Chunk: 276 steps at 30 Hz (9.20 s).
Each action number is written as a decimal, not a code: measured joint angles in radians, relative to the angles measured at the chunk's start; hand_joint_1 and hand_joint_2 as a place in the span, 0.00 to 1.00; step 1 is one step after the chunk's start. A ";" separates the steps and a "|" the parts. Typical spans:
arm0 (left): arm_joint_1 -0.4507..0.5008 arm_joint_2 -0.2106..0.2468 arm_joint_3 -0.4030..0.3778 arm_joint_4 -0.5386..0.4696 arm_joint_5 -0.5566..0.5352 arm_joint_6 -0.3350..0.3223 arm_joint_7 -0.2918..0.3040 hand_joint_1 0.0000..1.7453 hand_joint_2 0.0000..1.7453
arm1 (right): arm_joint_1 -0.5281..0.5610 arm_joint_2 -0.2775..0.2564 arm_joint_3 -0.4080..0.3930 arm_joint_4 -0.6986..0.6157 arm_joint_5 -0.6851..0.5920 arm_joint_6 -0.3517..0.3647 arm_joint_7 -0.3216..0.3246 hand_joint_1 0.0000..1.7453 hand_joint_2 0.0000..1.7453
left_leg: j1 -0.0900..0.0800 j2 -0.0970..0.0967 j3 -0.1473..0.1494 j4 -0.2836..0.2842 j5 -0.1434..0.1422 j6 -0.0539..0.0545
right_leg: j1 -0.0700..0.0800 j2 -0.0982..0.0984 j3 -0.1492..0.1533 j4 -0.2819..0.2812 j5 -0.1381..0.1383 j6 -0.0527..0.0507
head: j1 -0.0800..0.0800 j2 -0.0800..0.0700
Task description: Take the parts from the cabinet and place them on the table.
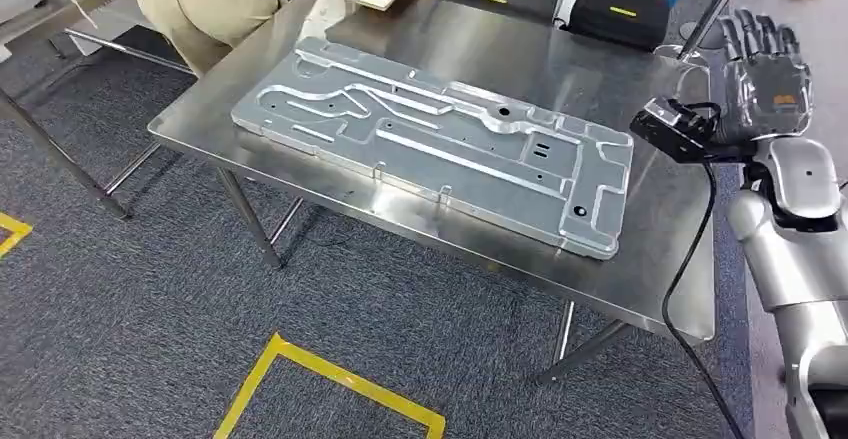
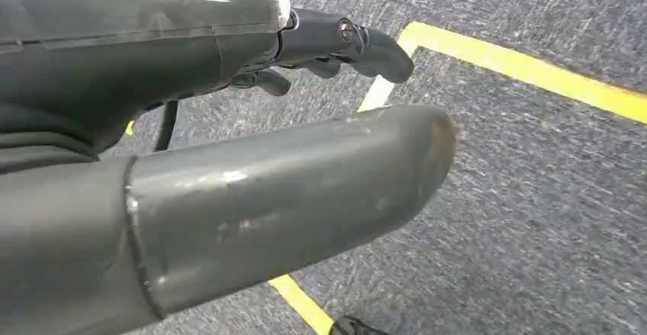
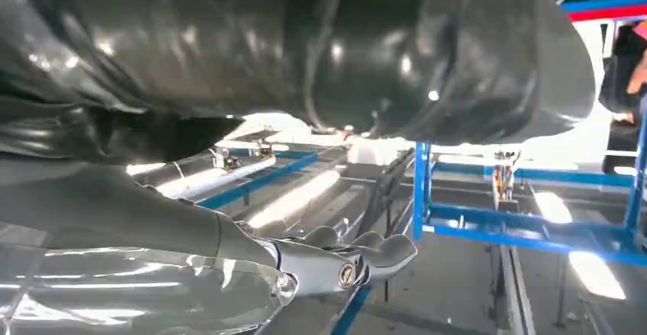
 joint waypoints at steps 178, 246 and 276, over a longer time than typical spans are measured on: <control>0.009 -0.034 -0.007 0.010 0.009 0.035 0.000 0.00 1.00 | 0.389 -0.014 -0.238 -0.583 -0.050 0.072 0.076 0.00 1.00 | 0.039 -0.011 0.014 0.054 -0.066 -0.045 | 0.002 -0.001 0.054 -0.169 0.071 -0.033 | -0.019 0.000; 0.159 0.056 -0.707 -0.099 0.557 -0.163 0.250 0.00 0.00 | 0.696 0.307 -0.131 0.254 -0.664 0.191 -0.026 0.00 0.00 | 0.031 -0.002 0.007 0.042 -0.053 -0.029 | -0.005 0.001 -0.010 0.035 -0.035 -0.018 | -0.034 0.000; 0.297 0.111 -1.142 -0.101 0.878 -0.285 0.390 0.00 0.00 | 0.845 0.515 -0.141 0.620 -1.032 0.232 -0.084 0.00 0.00 | 0.028 -0.001 0.051 0.016 -0.068 -0.036 | 0.019 0.003 0.040 0.004 -0.099 -0.029 | -0.034 0.000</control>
